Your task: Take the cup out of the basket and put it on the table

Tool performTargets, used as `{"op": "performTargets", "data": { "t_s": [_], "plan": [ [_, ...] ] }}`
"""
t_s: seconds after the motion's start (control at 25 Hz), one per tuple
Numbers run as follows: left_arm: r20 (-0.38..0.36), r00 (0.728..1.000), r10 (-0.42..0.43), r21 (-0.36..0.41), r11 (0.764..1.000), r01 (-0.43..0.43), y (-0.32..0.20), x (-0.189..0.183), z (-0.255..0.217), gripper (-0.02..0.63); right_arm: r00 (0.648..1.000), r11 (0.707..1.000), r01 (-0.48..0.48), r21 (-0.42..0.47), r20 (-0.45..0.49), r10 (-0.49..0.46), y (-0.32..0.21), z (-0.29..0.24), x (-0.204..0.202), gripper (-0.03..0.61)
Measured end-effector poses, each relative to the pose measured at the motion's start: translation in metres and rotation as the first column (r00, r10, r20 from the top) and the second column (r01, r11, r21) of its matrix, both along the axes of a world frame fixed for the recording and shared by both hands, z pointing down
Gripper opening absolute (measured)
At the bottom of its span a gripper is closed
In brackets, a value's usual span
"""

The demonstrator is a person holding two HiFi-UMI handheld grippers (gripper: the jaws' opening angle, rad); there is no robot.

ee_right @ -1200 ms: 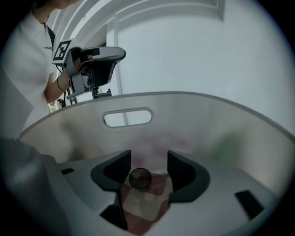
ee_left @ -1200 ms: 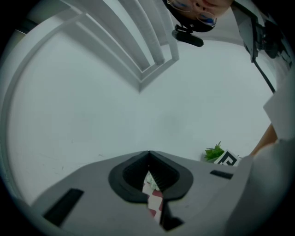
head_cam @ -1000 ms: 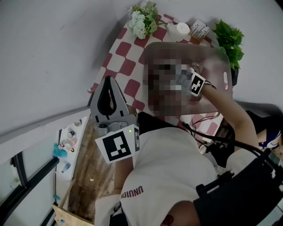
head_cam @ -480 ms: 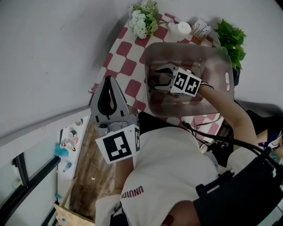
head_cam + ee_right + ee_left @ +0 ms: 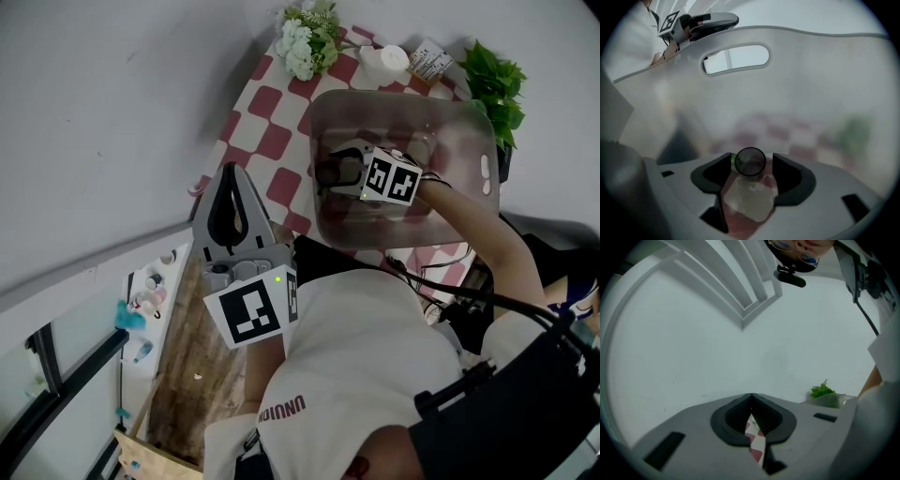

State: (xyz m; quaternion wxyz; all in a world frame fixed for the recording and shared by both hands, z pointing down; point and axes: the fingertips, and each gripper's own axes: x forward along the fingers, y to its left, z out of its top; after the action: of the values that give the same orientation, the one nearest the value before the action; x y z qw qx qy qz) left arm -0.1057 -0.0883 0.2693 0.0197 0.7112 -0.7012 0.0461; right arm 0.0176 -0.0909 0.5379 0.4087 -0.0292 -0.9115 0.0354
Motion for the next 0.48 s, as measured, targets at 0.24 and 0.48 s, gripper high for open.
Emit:
{"op": "performTargets", "data": {
  "t_s": [0.24, 0.48],
  "plan": [
    [0.002, 1.000, -0.013, -0.003, 1.000, 0.013, 0.003, -0.004, 0.001, 0.013, 1.000, 1.000, 0.011, -0.001, -0.020, -0.011, 0.002, 0.009, 0.001, 0.281],
    [0.004, 1.000, -0.012, -0.007, 1.000, 0.012, 0.002, -0.003, 0.003, 0.012, 0.999, 1.000, 0.015, 0.006, -0.033, -0.015, 0.001, 0.016, 0.000, 0.281]
  ]
}}
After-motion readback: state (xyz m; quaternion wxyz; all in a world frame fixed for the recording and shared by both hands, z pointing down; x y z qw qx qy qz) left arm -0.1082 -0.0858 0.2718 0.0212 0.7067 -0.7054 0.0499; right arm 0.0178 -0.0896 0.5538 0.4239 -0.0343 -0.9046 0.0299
